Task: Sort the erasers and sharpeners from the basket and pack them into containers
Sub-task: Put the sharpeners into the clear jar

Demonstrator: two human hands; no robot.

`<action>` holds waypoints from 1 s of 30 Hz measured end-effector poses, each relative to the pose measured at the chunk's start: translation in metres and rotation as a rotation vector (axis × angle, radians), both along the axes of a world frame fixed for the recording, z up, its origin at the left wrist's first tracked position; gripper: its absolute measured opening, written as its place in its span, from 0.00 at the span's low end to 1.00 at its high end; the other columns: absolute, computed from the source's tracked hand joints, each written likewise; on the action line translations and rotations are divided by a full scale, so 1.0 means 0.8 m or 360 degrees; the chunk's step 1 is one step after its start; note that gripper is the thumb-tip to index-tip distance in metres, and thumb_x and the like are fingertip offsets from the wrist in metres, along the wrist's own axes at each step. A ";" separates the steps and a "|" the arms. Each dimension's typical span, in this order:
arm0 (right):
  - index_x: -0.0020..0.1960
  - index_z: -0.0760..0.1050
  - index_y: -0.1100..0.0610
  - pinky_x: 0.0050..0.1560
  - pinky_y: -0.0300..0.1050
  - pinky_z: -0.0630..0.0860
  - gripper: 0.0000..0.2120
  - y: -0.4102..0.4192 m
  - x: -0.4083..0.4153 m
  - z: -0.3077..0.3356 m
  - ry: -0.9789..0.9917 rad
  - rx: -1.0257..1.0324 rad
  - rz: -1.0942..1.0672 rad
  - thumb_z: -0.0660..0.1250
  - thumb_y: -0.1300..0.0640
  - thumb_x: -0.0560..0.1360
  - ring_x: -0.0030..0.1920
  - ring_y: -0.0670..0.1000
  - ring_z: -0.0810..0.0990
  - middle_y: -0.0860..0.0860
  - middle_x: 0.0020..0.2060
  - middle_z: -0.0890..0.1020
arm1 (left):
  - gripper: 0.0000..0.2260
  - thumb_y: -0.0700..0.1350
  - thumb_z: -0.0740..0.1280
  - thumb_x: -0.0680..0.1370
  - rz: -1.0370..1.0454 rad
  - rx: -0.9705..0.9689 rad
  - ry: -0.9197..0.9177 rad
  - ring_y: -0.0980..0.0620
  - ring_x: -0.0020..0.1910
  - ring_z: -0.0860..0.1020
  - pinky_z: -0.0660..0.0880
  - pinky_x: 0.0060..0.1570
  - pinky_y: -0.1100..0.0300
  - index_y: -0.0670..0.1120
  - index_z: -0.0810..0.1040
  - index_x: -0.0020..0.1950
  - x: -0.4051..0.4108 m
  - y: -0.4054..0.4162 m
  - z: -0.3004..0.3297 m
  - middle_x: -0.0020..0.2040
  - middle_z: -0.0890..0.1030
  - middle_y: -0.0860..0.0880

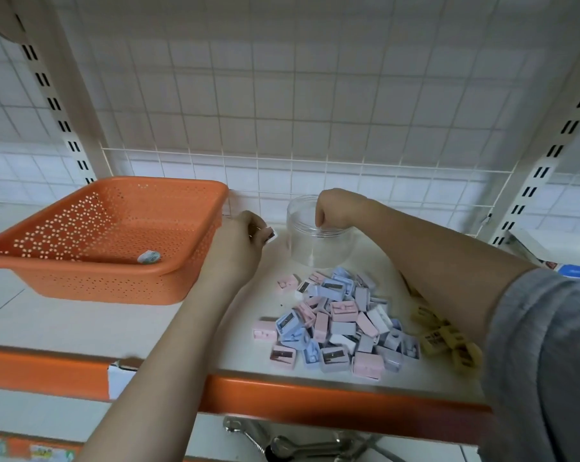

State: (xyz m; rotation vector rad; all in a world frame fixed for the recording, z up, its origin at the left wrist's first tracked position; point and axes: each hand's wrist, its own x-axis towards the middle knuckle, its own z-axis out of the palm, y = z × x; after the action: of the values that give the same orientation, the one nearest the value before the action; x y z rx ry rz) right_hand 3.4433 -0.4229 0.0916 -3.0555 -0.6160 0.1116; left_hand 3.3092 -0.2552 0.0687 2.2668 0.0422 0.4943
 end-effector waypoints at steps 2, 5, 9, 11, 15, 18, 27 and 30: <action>0.54 0.80 0.62 0.55 0.51 0.77 0.12 0.003 0.004 -0.002 0.0057 -0.0047 0.0010 0.65 0.63 0.72 0.54 0.57 0.80 0.57 0.53 0.82 | 0.03 0.43 0.64 0.78 0.0009 -0.0027 -0.0003 0.59 0.34 0.72 0.65 0.32 0.74 0.44 0.74 0.46 0.005 0.005 -0.005 0.34 0.75 0.55; 0.56 0.80 0.61 0.55 0.48 0.75 0.13 -0.005 -0.001 0.006 0.0072 -0.0005 0.0003 0.68 0.60 0.73 0.56 0.55 0.79 0.54 0.55 0.82 | 0.03 0.43 0.65 0.78 -0.0007 -0.0038 -0.0007 0.58 0.35 0.74 0.66 0.34 0.69 0.44 0.75 0.48 0.010 0.007 -0.006 0.36 0.78 0.52; 0.54 0.81 0.58 0.52 0.39 0.73 0.10 -0.032 -0.039 0.025 -0.0132 0.0708 -0.0121 0.69 0.59 0.74 0.53 0.49 0.79 0.51 0.52 0.82 | 0.03 0.43 0.65 0.78 -0.0045 0.0013 -0.0098 0.55 0.36 0.74 0.66 0.33 0.73 0.45 0.75 0.49 0.022 0.000 0.017 0.39 0.78 0.50; 0.52 0.82 0.59 0.52 0.38 0.74 0.08 -0.051 -0.070 0.030 -0.0271 0.1106 -0.0238 0.68 0.59 0.75 0.48 0.48 0.80 0.51 0.47 0.83 | 0.04 0.45 0.65 0.78 -0.0082 0.0112 -0.0146 0.55 0.38 0.74 0.67 0.34 0.70 0.45 0.76 0.49 0.038 -0.011 0.034 0.41 0.78 0.51; 0.46 0.81 0.53 0.47 0.34 0.75 0.04 -0.090 -0.138 0.007 -0.0448 0.1565 -0.0534 0.68 0.58 0.74 0.42 0.46 0.81 0.48 0.39 0.82 | 0.05 0.48 0.67 0.76 -0.0278 0.0370 0.0005 0.53 0.44 0.74 0.67 0.42 0.62 0.48 0.78 0.47 0.087 -0.048 0.050 0.44 0.77 0.52; 0.45 0.81 0.51 0.42 0.32 0.73 0.02 -0.103 -0.174 -0.025 -0.0353 0.1461 -0.0665 0.69 0.56 0.74 0.40 0.42 0.78 0.47 0.39 0.82 | 0.07 0.49 0.68 0.75 -0.0426 0.0644 0.0181 0.51 0.49 0.76 0.73 0.48 0.58 0.46 0.80 0.48 0.116 -0.067 0.039 0.46 0.78 0.51; 0.55 0.78 0.51 0.33 0.30 0.67 0.15 -0.091 -0.188 -0.045 0.0001 0.1180 -0.0714 0.72 0.47 0.71 0.39 0.41 0.77 0.47 0.45 0.81 | 0.09 0.51 0.64 0.78 -0.0372 0.0701 0.0050 0.51 0.50 0.77 0.73 0.47 0.58 0.48 0.80 0.52 0.098 -0.069 0.043 0.51 0.80 0.51; 0.55 0.78 0.52 0.33 0.30 0.66 0.14 -0.086 -0.187 -0.045 0.0026 0.1108 -0.0682 0.71 0.48 0.72 0.38 0.39 0.74 0.48 0.45 0.80 | 0.08 0.49 0.63 0.78 -0.0291 0.0438 -0.0106 0.54 0.44 0.76 0.72 0.43 0.61 0.49 0.80 0.49 0.060 -0.053 0.039 0.46 0.81 0.54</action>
State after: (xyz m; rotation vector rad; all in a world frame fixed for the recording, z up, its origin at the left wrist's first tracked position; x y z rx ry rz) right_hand 3.2934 -0.4914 0.0556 -2.4229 0.0281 -0.0740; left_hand 3.3570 -0.2975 0.1002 2.4895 -0.2807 0.5022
